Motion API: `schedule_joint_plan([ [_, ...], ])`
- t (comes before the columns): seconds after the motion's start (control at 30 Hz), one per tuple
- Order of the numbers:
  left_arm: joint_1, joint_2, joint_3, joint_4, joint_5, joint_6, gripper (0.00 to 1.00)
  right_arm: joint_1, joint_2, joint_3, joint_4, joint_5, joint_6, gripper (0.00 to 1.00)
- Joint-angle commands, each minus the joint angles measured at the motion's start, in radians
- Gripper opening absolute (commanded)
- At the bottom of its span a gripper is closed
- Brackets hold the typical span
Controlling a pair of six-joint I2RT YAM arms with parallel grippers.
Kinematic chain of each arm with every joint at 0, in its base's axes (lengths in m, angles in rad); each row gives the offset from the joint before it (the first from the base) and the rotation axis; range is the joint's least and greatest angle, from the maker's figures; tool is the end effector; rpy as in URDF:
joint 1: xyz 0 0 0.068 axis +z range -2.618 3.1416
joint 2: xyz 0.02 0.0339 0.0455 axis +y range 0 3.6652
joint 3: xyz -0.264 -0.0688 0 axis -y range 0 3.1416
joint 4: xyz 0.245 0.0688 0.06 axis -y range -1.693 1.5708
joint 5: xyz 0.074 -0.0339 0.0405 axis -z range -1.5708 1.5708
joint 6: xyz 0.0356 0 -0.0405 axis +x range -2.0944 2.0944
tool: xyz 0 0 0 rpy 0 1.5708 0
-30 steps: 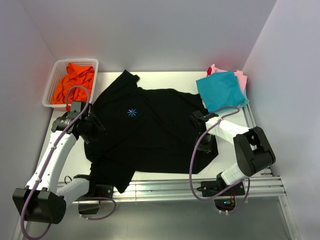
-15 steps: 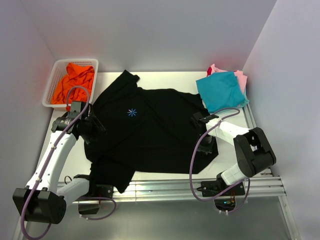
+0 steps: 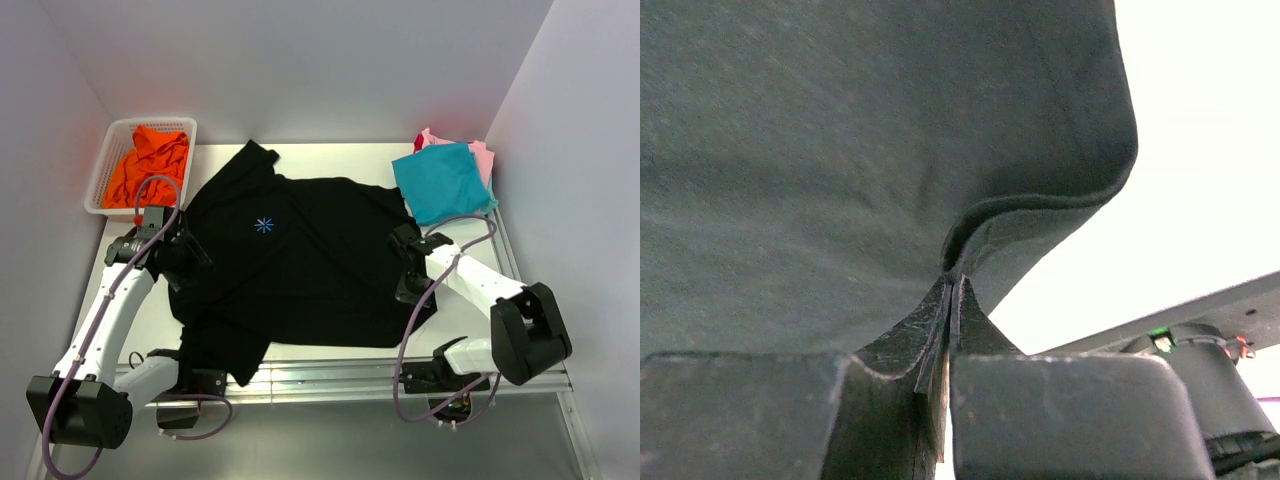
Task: Fold and stack the t-shirts
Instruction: Flatten out the tshirt, then grap the side of the flattened tshirt closest away from the robot with both arms
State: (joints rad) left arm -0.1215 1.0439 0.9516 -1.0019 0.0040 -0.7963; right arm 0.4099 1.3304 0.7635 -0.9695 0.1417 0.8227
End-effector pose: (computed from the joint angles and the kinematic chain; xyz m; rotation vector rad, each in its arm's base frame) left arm 0.1856 -0.0228 0.2815 -0.8928 2.5489 -0.2955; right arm 0.1852 0.0750 0.1798 0.6242 2.9632 -0.1453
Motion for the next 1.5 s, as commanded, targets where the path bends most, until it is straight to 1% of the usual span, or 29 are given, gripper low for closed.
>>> schedule_joint_plan([
  [0.0,0.005,-0.018,-0.002,0.031,0.016,0.026,0.57,0.006,-0.059,-0.018,-0.064,0.045,0.032,0.0],
  [0.13,0.005,-0.015,-0.005,0.04,0.019,0.029,0.57,0.007,-0.111,-0.053,-0.104,0.036,0.05,0.0],
  [0.23,0.005,-0.015,-0.011,0.045,0.024,0.029,0.57,0.007,-0.192,-0.082,-0.144,0.021,0.081,0.0],
  [0.33,0.005,-0.018,-0.019,0.049,0.031,0.028,0.57,0.018,-0.263,-0.056,-0.207,0.032,0.121,0.0],
  [0.37,0.005,-0.021,-0.02,0.049,0.03,0.026,0.57,0.017,-0.284,-0.038,-0.26,0.054,0.151,0.0],
  [0.5,0.005,-0.028,-0.024,0.052,0.033,0.022,0.56,0.018,-0.374,-0.014,-0.374,0.102,0.268,0.0],
  [0.53,0.005,-0.03,-0.024,0.057,0.034,0.022,0.56,0.02,-0.422,-0.003,-0.402,0.108,0.335,0.0],
  [0.57,0.005,-0.031,-0.027,0.059,0.037,0.019,0.56,0.018,-0.445,0.016,-0.443,0.113,0.36,0.0],
  [0.67,0.005,-0.027,-0.04,0.072,0.047,0.016,0.56,0.018,-0.525,0.028,-0.463,0.09,0.42,0.0],
  [0.7,0.005,-0.027,-0.045,0.077,0.05,0.014,0.56,0.018,-0.543,0.025,-0.466,0.072,0.432,0.18],
  [0.73,0.005,-0.025,-0.048,0.085,0.054,0.012,0.55,0.018,-0.571,0.023,-0.472,0.062,0.45,0.45],
  [0.77,0.005,-0.024,-0.054,0.086,0.059,0.011,0.55,0.017,-0.583,0.022,-0.474,0.053,0.46,0.65],
  [0.8,0.005,-0.022,-0.056,0.089,0.062,0.009,0.55,0.018,-0.594,0.02,-0.474,0.026,0.464,0.82],
  [0.83,0.005,-0.022,-0.059,0.091,0.065,0.008,0.55,0.017,-0.614,0.019,-0.474,0.018,0.472,0.84],
  [0.9,0.005,-0.025,-0.059,0.088,0.062,0.006,0.55,0.017,-0.635,0.026,-0.474,0.0,0.48,0.86],
  [1.0,0.005,-0.033,-0.051,0.072,0.056,0.005,0.54,0.018,-0.669,0.072,-0.474,0.002,0.497,0.86],
  [1.1,0.005,-0.053,-0.042,0.046,0.042,0.003,0.54,0.018,-0.649,0.134,-0.45,0.021,0.475,0.86],
  [1.2,0.005,-0.077,-0.048,0.033,0.034,-0.003,0.54,0.018,-0.562,0.168,-0.341,-0.02,0.387,0.86],
  [1.23,0.005,-0.087,-0.051,0.023,0.033,-0.004,0.54,0.018,-0.49,0.175,-0.292,-0.046,0.307,0.85],
  [1.3,0.005,-0.088,-0.059,0.016,0.034,-0.009,0.54,0.018,-0.395,0.198,-0.236,-0.06,0.264,0.85],
  [1.33,0.005,-0.091,-0.06,0.011,0.034,-0.014,0.54,0.018,-0.291,0.227,-0.215,-0.06,0.209,0.85],
  [1.37,0.005,-0.093,-0.062,0.011,0.036,-0.017,0.54,0.018,-0.237,0.246,-0.215,-0.025,0.191,0.85],
  [1.4,0.005,-0.091,-0.062,0.011,0.037,-0.02,0.54,0.018,-0.191,0.264,-0.207,-0.007,0.173,0.82],
  [1.43,0.005,-0.09,-0.062,0.011,0.04,-0.023,0.54,0.017,-0.107,0.302,-0.196,0.011,0.127,0.81],
  [1.47,0.005,-0.09,-0.06,0.011,0.042,-0.027,0.54,0.014,-0.068,0.322,-0.19,0.034,0.109,0.79],
])
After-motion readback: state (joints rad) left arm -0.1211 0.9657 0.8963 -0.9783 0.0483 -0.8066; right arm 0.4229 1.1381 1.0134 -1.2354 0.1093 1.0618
